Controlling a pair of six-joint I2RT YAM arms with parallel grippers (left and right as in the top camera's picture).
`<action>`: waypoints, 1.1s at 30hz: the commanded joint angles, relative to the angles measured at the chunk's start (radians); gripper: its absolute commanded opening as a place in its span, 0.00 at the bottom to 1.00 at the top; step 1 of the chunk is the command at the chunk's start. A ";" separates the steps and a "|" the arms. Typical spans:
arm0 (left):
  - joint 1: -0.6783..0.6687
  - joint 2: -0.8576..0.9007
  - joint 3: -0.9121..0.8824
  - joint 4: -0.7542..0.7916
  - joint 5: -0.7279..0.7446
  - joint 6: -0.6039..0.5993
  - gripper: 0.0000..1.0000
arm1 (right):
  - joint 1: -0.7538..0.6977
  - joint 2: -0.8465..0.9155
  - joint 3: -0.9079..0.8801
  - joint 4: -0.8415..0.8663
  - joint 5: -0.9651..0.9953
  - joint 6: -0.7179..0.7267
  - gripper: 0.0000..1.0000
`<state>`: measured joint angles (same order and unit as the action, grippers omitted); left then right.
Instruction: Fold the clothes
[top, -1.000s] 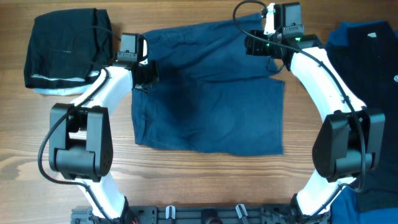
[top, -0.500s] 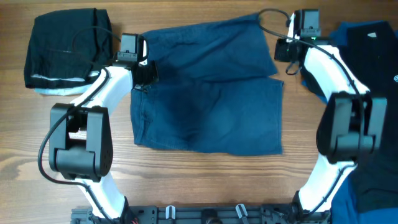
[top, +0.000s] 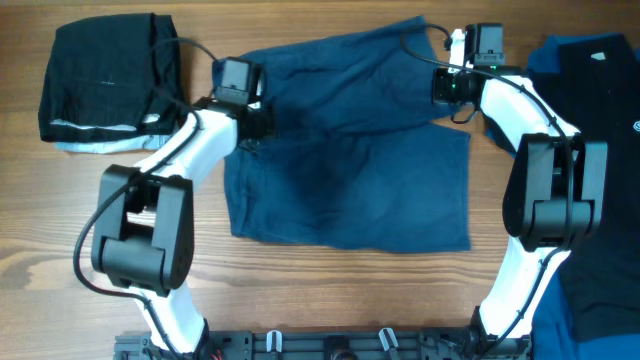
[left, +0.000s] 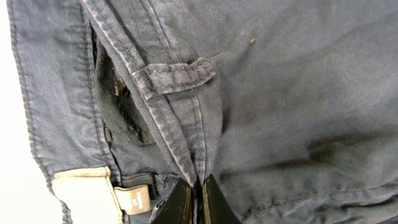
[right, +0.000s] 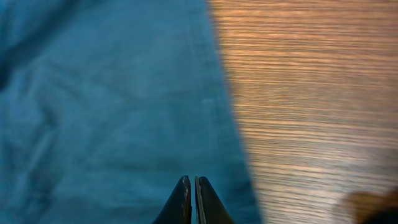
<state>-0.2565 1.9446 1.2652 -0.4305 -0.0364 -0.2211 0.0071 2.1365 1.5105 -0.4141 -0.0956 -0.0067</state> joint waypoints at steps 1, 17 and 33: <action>-0.027 -0.029 -0.003 0.000 -0.101 0.012 0.04 | 0.020 -0.019 0.002 -0.017 -0.077 -0.045 0.04; 0.048 -0.029 -0.003 -0.016 -0.193 0.005 0.04 | 0.018 0.022 -0.053 -0.176 0.098 0.080 0.05; 0.047 -0.029 -0.003 -0.026 -0.091 0.005 0.04 | 0.018 0.021 -0.057 -0.467 0.190 0.296 0.04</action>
<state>-0.2218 1.9446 1.2652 -0.4503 -0.1551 -0.2218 0.0341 2.1246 1.4895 -0.8181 0.0128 0.2363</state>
